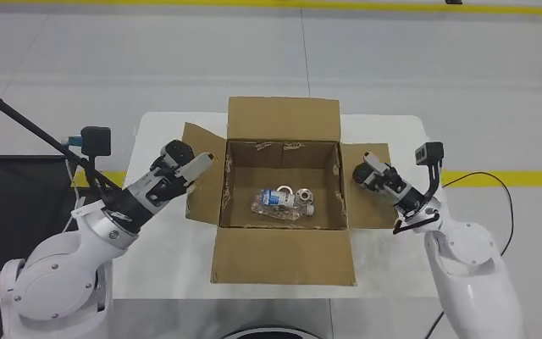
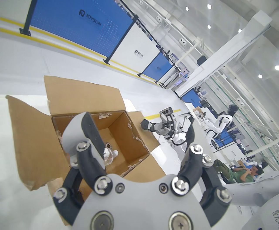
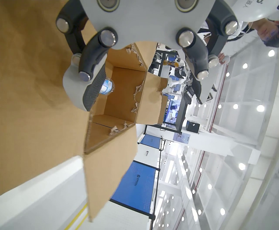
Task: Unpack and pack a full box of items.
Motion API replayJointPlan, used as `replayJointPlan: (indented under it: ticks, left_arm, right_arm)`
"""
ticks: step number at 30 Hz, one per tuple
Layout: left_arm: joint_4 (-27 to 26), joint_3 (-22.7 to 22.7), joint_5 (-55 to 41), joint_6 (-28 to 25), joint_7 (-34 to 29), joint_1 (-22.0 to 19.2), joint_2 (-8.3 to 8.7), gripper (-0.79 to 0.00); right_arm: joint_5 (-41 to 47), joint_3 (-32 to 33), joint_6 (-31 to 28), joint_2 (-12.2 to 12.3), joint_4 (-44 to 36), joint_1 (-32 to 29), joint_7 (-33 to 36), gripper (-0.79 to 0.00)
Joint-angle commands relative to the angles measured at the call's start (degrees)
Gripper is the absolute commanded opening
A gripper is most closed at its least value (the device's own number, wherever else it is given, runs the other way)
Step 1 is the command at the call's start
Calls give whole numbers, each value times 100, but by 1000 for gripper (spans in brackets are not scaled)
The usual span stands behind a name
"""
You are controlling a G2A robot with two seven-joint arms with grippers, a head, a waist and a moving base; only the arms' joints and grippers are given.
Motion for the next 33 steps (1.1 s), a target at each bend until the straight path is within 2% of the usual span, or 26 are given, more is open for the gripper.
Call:
replayJointPlan:
  ticks: [1, 4, 8, 12, 24, 27, 33]
  left_arm:
    - [0, -211, -101, -13, 145, 171, 13, 0]
    - [0, -571, -276, -57, 425, 491, 21, 0]
    - [0, -958, -607, -236, 862, 1015, 9, 0]
    - [0, -1171, -818, -483, 1200, 1446, -9, 0]
    - [0, -1171, -818, -483, 1200, 1446, -9, 0]
    - [0, -990, -623, -540, 1203, 1410, 10, 0]
    - [152, -846, -658, -239, 1399, 1332, 36, 0]
  right_arm:
    - [-355, -57, -12, 19, -325, 68, 168, 0]
    - [-951, -356, -26, 31, -747, 261, 475, 0]
    - [-1662, -954, 226, -3, -880, 664, 589, 0]
    - [-1641, -1193, 357, -41, -845, 851, 527, 0]
    - [-1641, -1193, 357, -41, -845, 851, 527, 0]
    - [-1667, -1262, 290, -44, -879, 861, 566, 0]
    - [-2877, -2176, 326, -114, -354, 1894, 1413, 0]
